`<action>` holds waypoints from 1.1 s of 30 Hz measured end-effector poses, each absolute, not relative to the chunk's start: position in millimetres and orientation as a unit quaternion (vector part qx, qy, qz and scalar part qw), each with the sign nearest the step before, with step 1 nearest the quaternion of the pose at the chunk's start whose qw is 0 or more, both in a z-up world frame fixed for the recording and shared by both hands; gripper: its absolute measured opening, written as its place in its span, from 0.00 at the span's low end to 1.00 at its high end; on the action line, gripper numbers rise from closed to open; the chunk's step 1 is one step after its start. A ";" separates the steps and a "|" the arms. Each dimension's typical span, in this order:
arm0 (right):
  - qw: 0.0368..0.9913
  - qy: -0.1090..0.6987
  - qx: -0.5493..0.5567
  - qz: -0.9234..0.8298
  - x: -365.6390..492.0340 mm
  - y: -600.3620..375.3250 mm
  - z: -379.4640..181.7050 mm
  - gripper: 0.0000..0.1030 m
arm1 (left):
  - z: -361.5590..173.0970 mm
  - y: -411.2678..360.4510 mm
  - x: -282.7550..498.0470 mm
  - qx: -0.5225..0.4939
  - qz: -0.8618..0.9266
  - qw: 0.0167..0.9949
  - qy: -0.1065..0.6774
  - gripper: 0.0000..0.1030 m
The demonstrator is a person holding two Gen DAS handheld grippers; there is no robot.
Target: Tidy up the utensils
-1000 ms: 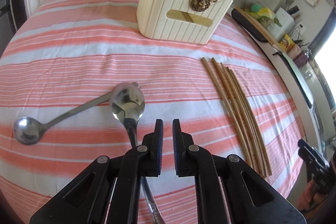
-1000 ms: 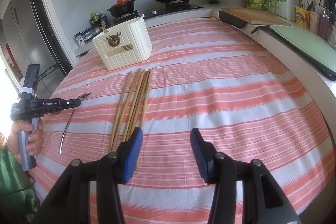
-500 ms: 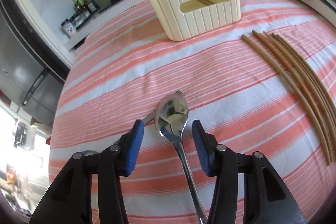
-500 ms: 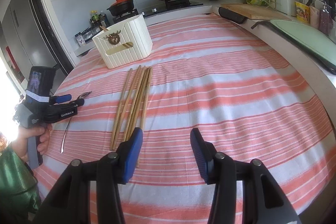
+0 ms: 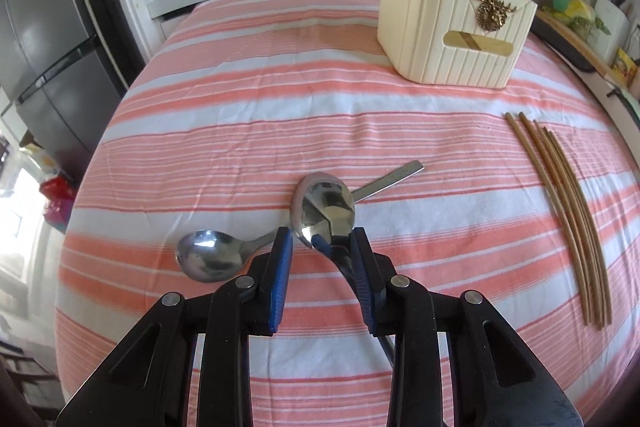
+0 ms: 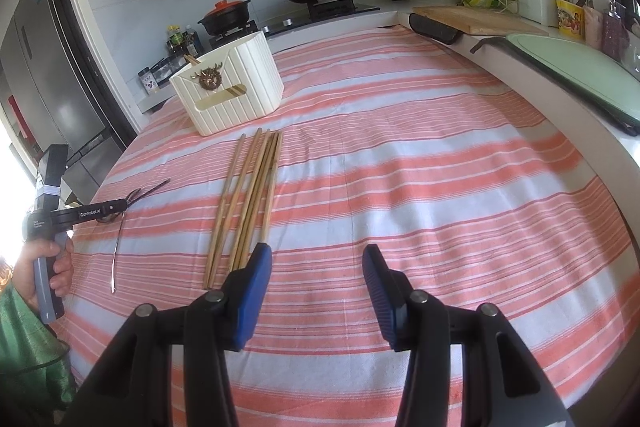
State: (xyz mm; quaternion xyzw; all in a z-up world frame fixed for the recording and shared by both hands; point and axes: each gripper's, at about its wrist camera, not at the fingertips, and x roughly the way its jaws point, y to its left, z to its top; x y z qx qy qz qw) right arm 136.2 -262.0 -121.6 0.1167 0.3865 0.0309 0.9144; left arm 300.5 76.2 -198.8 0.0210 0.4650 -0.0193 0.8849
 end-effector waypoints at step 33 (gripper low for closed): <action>0.914 0.388 0.118 0.028 134.3 -260.1 -121.8 0.47 | -194.6 17.5 303.8 -0.024 -0.046 0.888 0.457 0.03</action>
